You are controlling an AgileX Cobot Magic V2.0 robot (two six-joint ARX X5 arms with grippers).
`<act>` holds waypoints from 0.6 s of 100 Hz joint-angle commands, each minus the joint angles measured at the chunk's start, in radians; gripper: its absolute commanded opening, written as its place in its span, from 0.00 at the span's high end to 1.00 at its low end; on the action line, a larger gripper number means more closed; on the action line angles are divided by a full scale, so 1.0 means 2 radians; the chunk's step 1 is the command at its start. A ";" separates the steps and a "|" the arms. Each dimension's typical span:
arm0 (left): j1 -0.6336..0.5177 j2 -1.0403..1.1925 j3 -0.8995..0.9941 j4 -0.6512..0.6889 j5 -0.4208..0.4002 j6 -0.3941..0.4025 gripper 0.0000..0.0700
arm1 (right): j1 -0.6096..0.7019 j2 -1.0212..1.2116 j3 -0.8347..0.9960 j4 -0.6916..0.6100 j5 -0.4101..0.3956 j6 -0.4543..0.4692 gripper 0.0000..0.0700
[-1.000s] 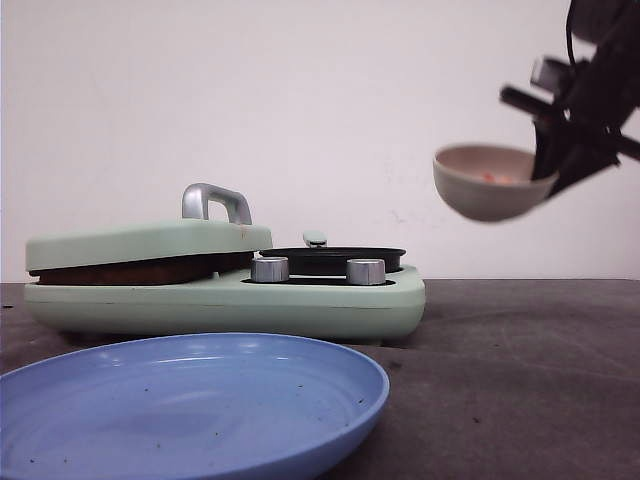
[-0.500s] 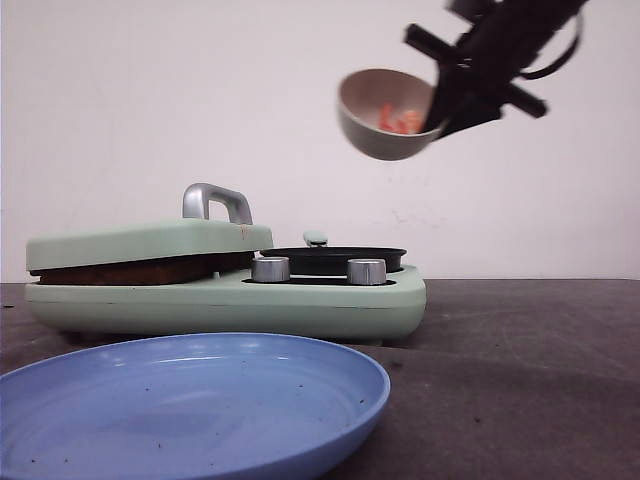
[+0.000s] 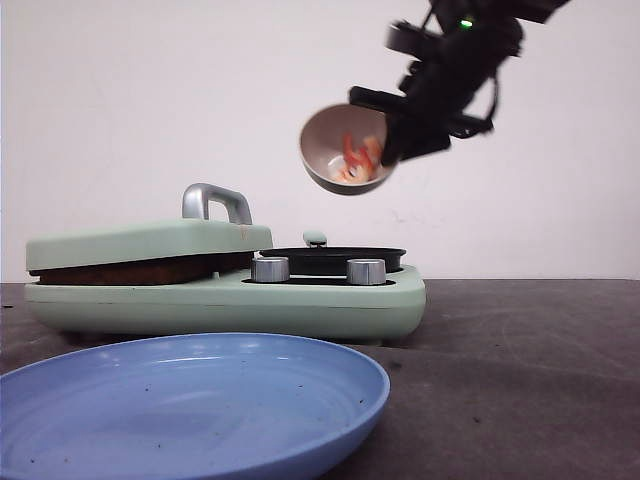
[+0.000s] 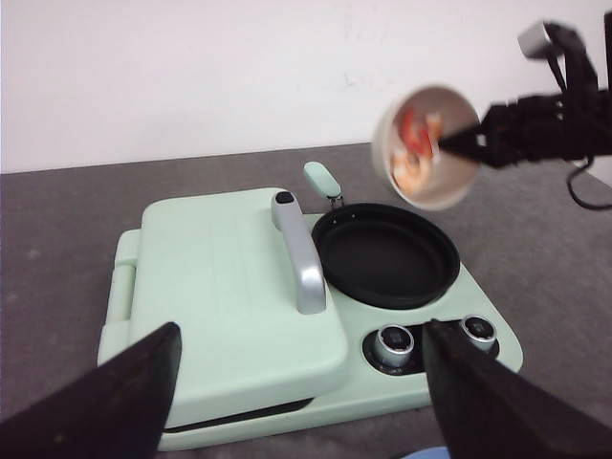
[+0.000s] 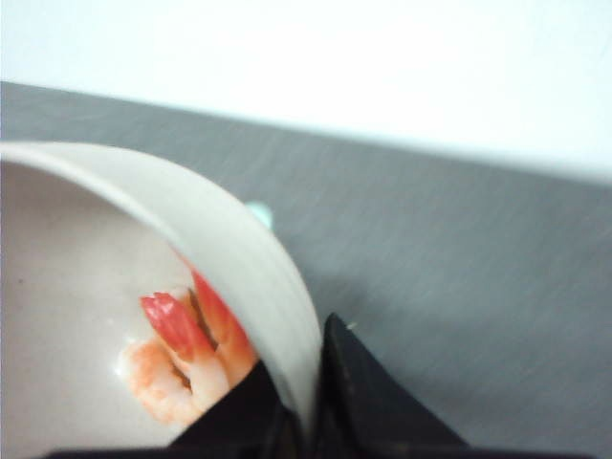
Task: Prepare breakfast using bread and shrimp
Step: 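Tilt the bowl over the black frying pan to pour out the shrimp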
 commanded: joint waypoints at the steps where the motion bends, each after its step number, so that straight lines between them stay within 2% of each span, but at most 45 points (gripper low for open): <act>1: -0.002 0.002 0.002 -0.001 0.002 0.009 0.38 | 0.017 0.005 0.012 0.022 0.058 -0.109 1.00; 11: -0.002 0.002 0.002 -0.003 0.005 0.010 0.38 | 0.036 0.005 0.012 0.052 0.122 -0.190 1.00; 36: -0.002 0.001 0.002 -0.002 0.008 0.010 0.38 | 0.065 0.005 0.012 0.131 0.233 -0.357 1.00; 47: -0.002 -0.001 0.002 -0.002 0.008 0.010 0.38 | 0.070 0.005 0.012 0.159 0.243 -0.399 1.00; 60: -0.002 -0.004 0.002 -0.002 0.010 0.010 0.38 | 0.075 0.005 0.012 0.175 0.243 -0.428 1.00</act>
